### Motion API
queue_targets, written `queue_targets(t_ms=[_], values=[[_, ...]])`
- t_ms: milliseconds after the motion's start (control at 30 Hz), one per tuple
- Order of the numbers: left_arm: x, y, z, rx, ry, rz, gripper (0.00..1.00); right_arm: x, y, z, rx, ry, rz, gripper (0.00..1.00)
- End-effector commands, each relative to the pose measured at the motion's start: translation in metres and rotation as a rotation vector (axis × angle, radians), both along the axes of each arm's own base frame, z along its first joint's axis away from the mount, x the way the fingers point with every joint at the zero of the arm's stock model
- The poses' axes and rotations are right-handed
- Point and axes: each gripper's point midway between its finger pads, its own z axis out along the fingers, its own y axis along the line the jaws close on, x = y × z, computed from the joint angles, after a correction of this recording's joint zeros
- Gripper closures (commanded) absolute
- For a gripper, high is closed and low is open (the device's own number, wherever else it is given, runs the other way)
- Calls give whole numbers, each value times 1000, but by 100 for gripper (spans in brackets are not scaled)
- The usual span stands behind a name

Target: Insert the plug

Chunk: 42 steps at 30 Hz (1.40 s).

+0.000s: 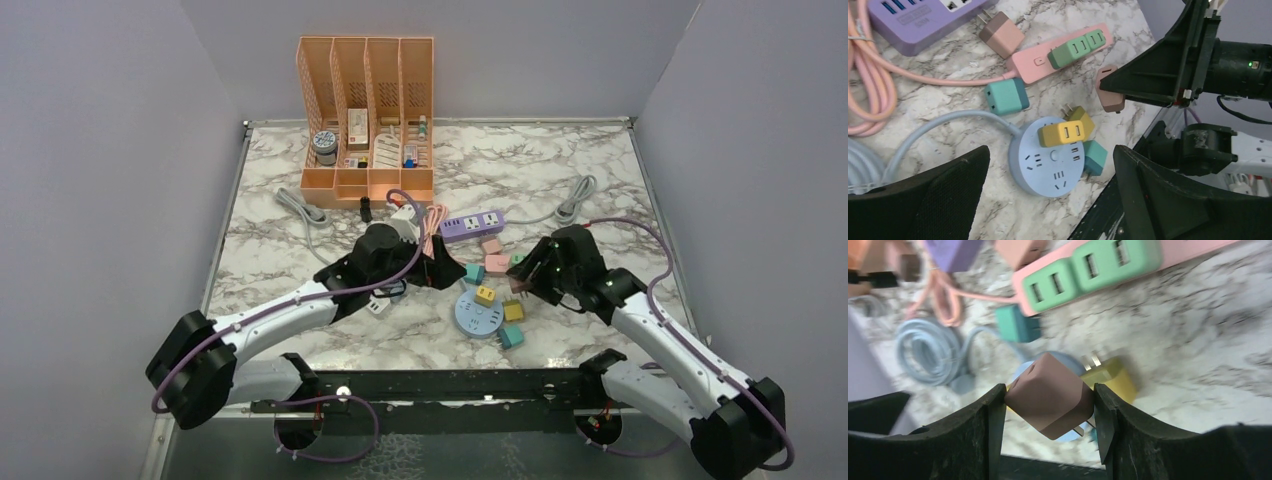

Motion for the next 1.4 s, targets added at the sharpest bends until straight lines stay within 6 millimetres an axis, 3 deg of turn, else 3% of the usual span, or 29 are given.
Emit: queue_targets(t_ms=[0, 300, 467, 600, 733, 800, 1033, 1133, 1267, 1367], values=[[0, -37, 39, -149, 18, -25, 5, 0, 39, 44, 324, -17, -60, 56], [-10, -87, 65, -245, -13, 5, 14, 12, 61, 101, 578, -45, -141, 56], [-2, -83, 61, -257, 7, 104, 23, 14, 64, 113, 627, -54, -152, 56], [3, -80, 55, -258, 16, 153, 22, 13, 67, 117, 648, -59, -136, 56], [3, -92, 57, -266, 25, 119, 22, 12, 72, 123, 672, -72, -97, 56], [3, -98, 57, -267, 31, 101, 28, 12, 74, 125, 684, -75, -80, 56], [3, -101, 55, -254, 15, 84, 68, 10, 77, 129, 678, -97, -39, 55], [2, -98, 57, -230, -39, 59, 83, 9, 76, 126, 602, -138, 39, 40], [-8, -86, 55, -183, -124, -9, 97, 4, 65, 118, 379, -225, 221, 6], [-24, -79, 52, -148, -193, -153, 100, -4, 62, 133, 273, -326, 390, 0]])
